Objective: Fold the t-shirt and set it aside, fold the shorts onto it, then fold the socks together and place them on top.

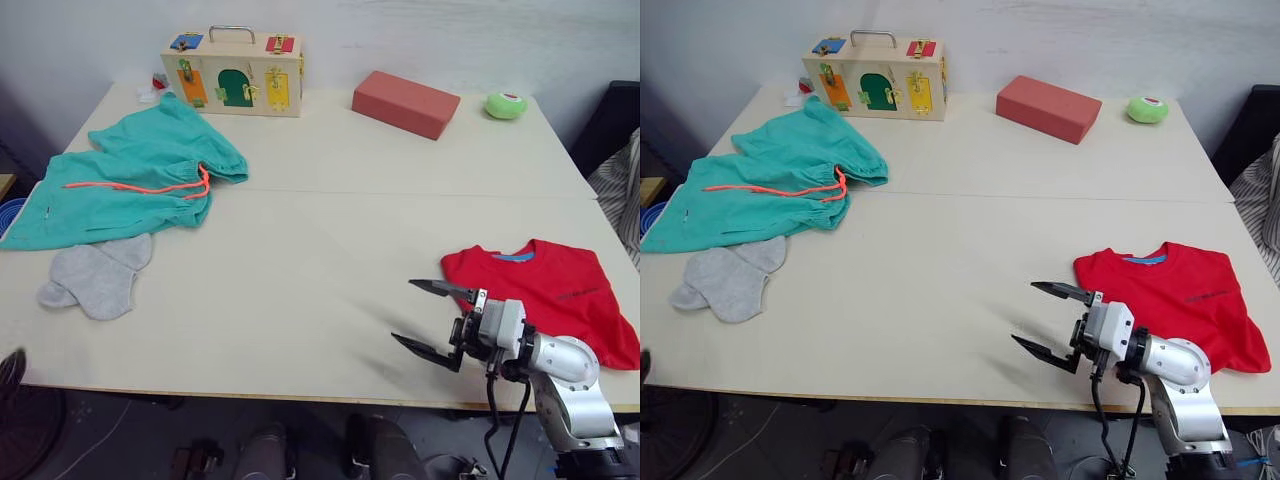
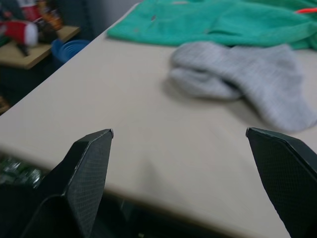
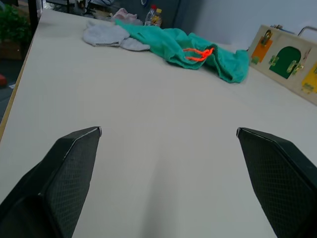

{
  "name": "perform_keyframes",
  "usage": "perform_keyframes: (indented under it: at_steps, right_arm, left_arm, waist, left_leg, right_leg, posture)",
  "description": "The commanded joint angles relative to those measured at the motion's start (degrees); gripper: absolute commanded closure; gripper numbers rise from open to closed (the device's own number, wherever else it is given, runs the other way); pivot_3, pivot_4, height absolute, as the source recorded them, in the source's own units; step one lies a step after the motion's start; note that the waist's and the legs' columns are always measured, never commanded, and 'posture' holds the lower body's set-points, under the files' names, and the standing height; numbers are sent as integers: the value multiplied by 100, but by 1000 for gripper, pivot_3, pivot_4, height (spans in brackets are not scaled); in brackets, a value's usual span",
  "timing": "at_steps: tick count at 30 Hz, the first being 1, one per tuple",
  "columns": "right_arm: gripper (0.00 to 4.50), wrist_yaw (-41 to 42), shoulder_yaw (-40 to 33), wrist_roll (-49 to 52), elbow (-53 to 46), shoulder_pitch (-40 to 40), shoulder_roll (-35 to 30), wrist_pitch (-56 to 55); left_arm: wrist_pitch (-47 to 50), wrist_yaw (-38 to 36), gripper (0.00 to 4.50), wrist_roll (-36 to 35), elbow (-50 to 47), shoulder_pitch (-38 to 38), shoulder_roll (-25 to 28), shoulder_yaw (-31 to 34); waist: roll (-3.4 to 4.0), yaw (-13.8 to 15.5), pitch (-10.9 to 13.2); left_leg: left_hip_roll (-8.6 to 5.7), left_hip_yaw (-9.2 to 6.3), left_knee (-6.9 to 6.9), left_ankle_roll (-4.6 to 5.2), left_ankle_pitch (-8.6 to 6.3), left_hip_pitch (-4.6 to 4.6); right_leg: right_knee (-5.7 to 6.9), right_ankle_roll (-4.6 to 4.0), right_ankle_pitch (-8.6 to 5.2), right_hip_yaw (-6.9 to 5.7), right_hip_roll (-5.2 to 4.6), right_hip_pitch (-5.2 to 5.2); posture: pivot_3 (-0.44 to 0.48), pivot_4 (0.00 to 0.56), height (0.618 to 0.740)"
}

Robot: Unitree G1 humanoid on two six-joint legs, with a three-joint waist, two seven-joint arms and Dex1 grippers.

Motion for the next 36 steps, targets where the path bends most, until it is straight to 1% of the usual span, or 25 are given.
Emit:
perform_keyframes:
  at_steps: [1,3,4,5,7,8,10,12,14,15,16,17,19,22,26,31,34,36]
  right_arm:
    - [37,-318,-1,170,-483,-92,54,225]
    - [37,-433,5,148,-541,-114,73,293]
    - [37,-524,-4,145,-555,-111,108,329]
    - [37,-591,-8,147,-566,-106,129,356]
    - [37,-650,18,107,-576,-119,132,395]
    - [37,-683,32,79,-565,-136,134,418]
    - [37,-761,42,38,-537,-171,121,493]
    - [37,-830,-1,-2,-513,-208,104,499]
    - [37,-898,-84,4,-506,-228,85,502]
    - [37,-921,-110,4,-506,-232,80,495]
    - [37,-946,-165,-35,-464,-285,36,479]
    - [10,-981,-229,-53,-429,-320,4,481]
    - [0,-1030,-313,-112,-350,-383,-55,454]
    - [0,-1167,-362,-122,-325,-410,-15,463]
    - [0,-1275,-337,-133,-463,-344,13,512]
    - [0,-1424,-296,-154,-634,-221,21,571]
    - [0,-1497,-313,-172,-735,-128,4,619]
    - [0,-1539,-333,-179,-792,-81,-17,662]
  left_arm:
    - [806,78,0,172,-612,-557,855,-804]
    - [1051,35,0,380,-601,-968,1295,-1263]
    - [1008,-83,0,648,-330,-1373,1565,-1695]
    - [970,-173,0,840,-123,-1648,1734,-1988]
    - [617,-547,0,1429,473,-2340,2079,-2812]
    - [397,-687,0,1729,804,-2684,2165,-3176]
    - [-24,-1031,0,2349,1733,-3677,2223,-3993]
    - [-425,-1240,0,2898,2743,-4656,2133,-4593]
    - [-767,-1402,0,3383,3722,-5467,2019,-5066]
    - [-915,-1458,0,3541,4104,-5745,1970,-5208]
    - [-1190,-1386,0,3740,4845,-6331,1765,-5348]
    - [-1391,-1330,184,3900,5458,-6804,1597,-5452]
    - [-1707,-1318,599,4178,6446,-7490,1349,-5603]
    - [-1972,-1309,1580,4330,7348,-7992,1100,-5592]
    - [-2394,-1103,2819,4461,7858,-8351,894,-5502]
    - [-2997,-1050,4453,4466,8035,-8744,730,-5289]
    - [-3415,-1366,4485,4412,8025,-9032,621,-5153]
    - [-3635,-1709,4485,4393,7991,-9234,495,-5110]
  waist:
    - [2,-29,0]
    - [3,-48,1]
    - [6,-68,2]
    - [8,-69,3]
    - [10,-102,5]
    - [12,-96,6]
    - [10,-88,6]
    - [3,-66,6]
    - [-3,-45,7]
    - [-6,-53,7]
    - [-7,-53,7]
    - [-12,-36,9]
    - [-21,-31,10]
    - [-25,-54,9]
    - [-42,-70,19]
    - [-81,-45,42]
    - [-91,-23,47]
    - [-91,-26,47]
  left_leg:
    - [-1,0,0,-20,11,-1]
    - [-4,2,-1,-30,15,-1]
    - [-4,2,-3,-33,14,-3]
    - [-4,10,-5,-37,11,-2]
    - [-4,19,-13,-40,14,-6]
    - [-4,25,-16,-39,17,-6]
    - [-7,48,-15,-25,32,-10]
    - [-7,70,-11,-16,42,-15]
    - [-4,87,-6,-15,47,-15]
    - [-4,93,-4,-15,48,-12]
    - [-3,100,-4,-14,48,-10]
    - [-3,104,-4,-13,48,-7]
    - [-5,107,5,-5,53,-12]
    - [-9,110,8,6,59,-15]
    - [-7,114,8,8,59,-16]
    - [-7,111,28,12,64,-17]
    - [-11,104,39,13,65,-20]
    - [-11,96,50,13,64,-30]
  right_leg:
    - [2,0,0,1,0,-1]
    - [3,0,0,2,0,-2]
    - [2,0,0,2,1,-3]
    - [2,0,0,5,1,-6]
    - [6,-2,-2,4,8,-16]
    - [11,-2,-3,4,9,-21]
    - [32,-5,-5,5,15,-39]
    - [52,-5,-5,15,17,-59]
    - [60,-4,-5,14,24,-68]
    - [63,-4,-5,10,29,-69]
    - [67,-4,-5,12,29,-71]
    - [71,-4,-5,12,29,-70]
    - [75,1,-3,3,34,-73]
    - [87,8,1,3,34,-72]
    - [84,15,0,5,35,-73]
    - [88,16,0,5,27,-71]
    - [89,18,0,6,16,-70]
    - [90,18,0,5,15,-71]
  posture:
    - [0,150,740]
    - [0,150,740]
    - [0,150,740]
    - [0,150,740]
    - [0,150,740]
    - [0,150,740]
    - [0,150,740]
    - [0,150,740]
    - [0,150,740]
    - [0,150,740]
    - [0,150,740]
    - [0,150,740]
    - [0,150,740]
    - [0,150,740]
    - [0,150,740]
    - [0,150,740]
    - [0,150,740]
    - [0,150,740]
